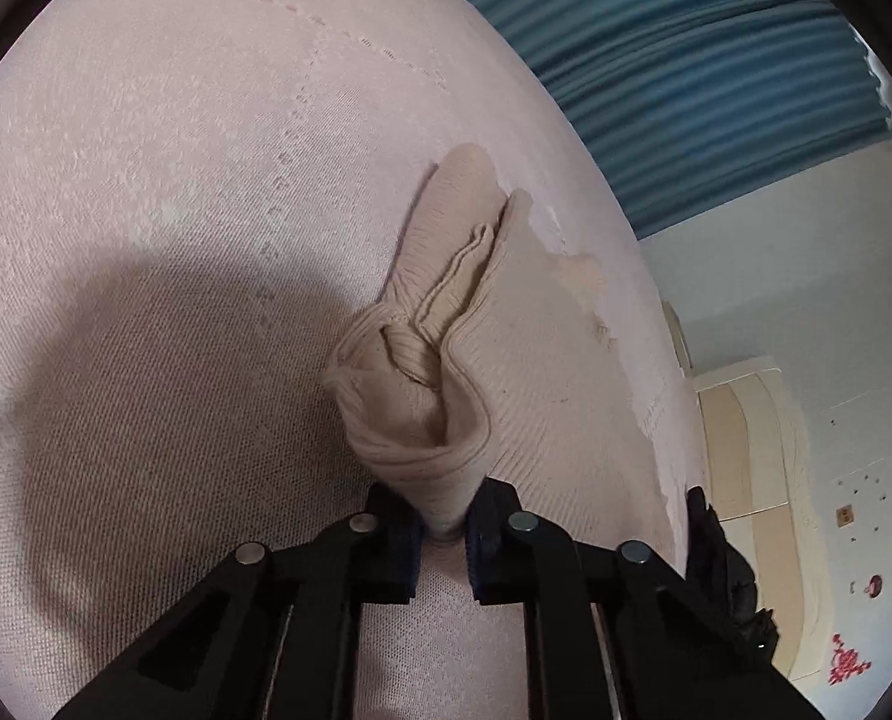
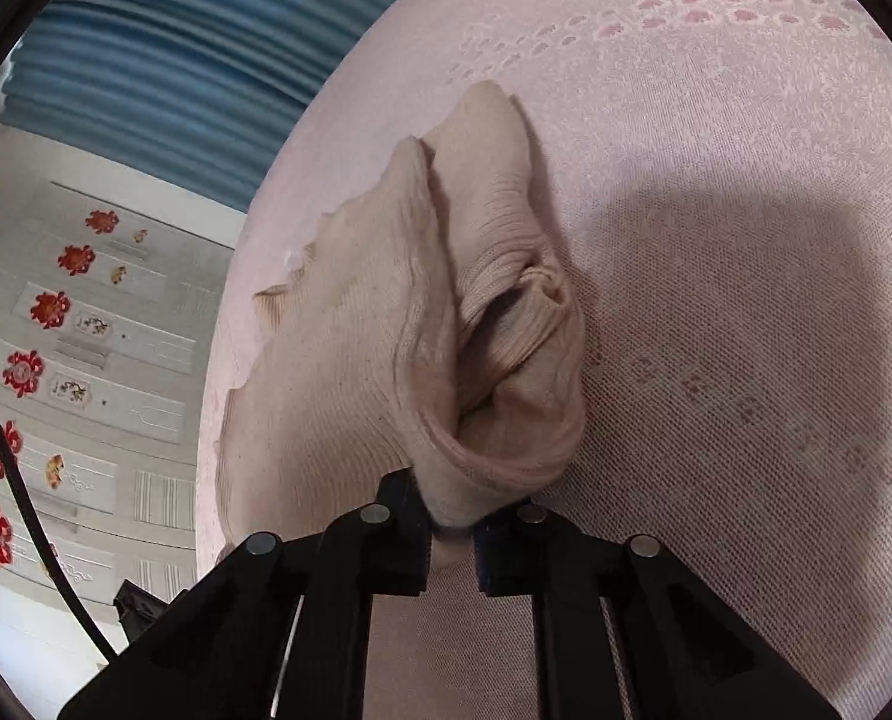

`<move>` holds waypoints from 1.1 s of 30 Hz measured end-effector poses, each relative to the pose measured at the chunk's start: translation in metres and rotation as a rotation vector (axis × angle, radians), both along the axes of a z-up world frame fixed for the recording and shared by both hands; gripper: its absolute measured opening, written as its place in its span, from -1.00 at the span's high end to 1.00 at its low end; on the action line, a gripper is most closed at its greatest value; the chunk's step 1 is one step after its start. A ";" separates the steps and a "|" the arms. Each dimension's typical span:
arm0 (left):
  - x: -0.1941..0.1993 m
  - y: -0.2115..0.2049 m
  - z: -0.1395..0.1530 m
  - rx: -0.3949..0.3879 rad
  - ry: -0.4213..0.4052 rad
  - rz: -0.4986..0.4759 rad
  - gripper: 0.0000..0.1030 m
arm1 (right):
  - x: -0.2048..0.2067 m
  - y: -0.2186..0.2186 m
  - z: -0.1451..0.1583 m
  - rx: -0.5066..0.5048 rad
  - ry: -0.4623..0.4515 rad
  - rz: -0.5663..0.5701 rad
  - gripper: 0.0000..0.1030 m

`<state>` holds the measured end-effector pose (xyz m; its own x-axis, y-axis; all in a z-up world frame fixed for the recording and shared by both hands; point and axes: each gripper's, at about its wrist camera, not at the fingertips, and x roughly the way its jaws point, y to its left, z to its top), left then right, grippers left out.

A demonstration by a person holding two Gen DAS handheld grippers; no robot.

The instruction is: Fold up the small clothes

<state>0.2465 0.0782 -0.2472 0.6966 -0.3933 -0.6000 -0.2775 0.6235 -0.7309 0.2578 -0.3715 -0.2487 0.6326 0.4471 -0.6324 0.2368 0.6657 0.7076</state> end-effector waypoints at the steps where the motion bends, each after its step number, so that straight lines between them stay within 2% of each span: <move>1: -0.002 -0.002 0.004 0.024 -0.010 -0.001 0.80 | 0.001 0.005 0.003 -0.018 -0.012 0.002 0.82; 6: -0.019 -0.008 0.019 0.118 -0.051 -0.010 0.81 | -0.008 0.019 0.019 -0.121 -0.082 0.026 0.83; 9: -0.035 -0.002 0.022 0.135 -0.058 -0.001 0.82 | -0.019 0.020 0.022 -0.105 -0.107 0.038 0.83; 12: -0.054 0.008 0.025 0.137 -0.057 0.006 0.97 | -0.033 0.017 0.027 -0.076 -0.126 0.041 0.84; 16: -0.083 0.021 0.024 0.120 -0.058 0.000 0.97 | -0.060 0.017 0.038 -0.112 -0.146 0.042 0.87; 18: -0.095 0.024 0.019 0.115 -0.037 0.003 0.97 | -0.076 0.013 0.039 -0.107 -0.142 0.037 1.00; 21: -0.103 0.027 0.015 0.101 -0.021 -0.003 0.97 | -0.096 0.003 0.039 -0.132 -0.122 -0.003 0.99; 24: -0.102 0.025 0.015 0.111 -0.016 -0.027 0.87 | -0.105 -0.003 0.035 -0.143 -0.082 0.001 0.92; 25: -0.100 0.024 0.015 0.110 -0.017 -0.030 0.73 | -0.106 -0.003 0.033 -0.135 -0.071 0.011 0.91; 26: -0.098 0.024 0.015 0.108 -0.017 -0.027 0.50 | -0.104 -0.002 0.030 -0.125 -0.054 0.028 0.81; 27: -0.097 0.025 0.015 0.102 -0.019 -0.024 0.39 | -0.104 -0.002 0.028 -0.120 -0.044 0.037 0.72; 28: -0.094 0.024 0.014 0.091 -0.022 -0.024 0.26 | -0.102 -0.001 0.027 -0.117 -0.041 0.042 0.46; 29: -0.090 0.024 0.013 0.076 -0.024 -0.027 0.25 | -0.100 0.000 0.027 -0.117 -0.041 0.043 0.23; 33: -0.070 0.020 0.006 0.044 0.001 -0.029 0.25 | -0.087 0.010 0.027 -0.159 -0.038 0.053 0.18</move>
<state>0.1768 0.0987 -0.2413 0.6846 -0.3866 -0.6179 -0.2594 0.6631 -0.7022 0.1713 -0.3619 -0.2221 0.6353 0.3767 -0.6742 0.1735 0.7810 0.6000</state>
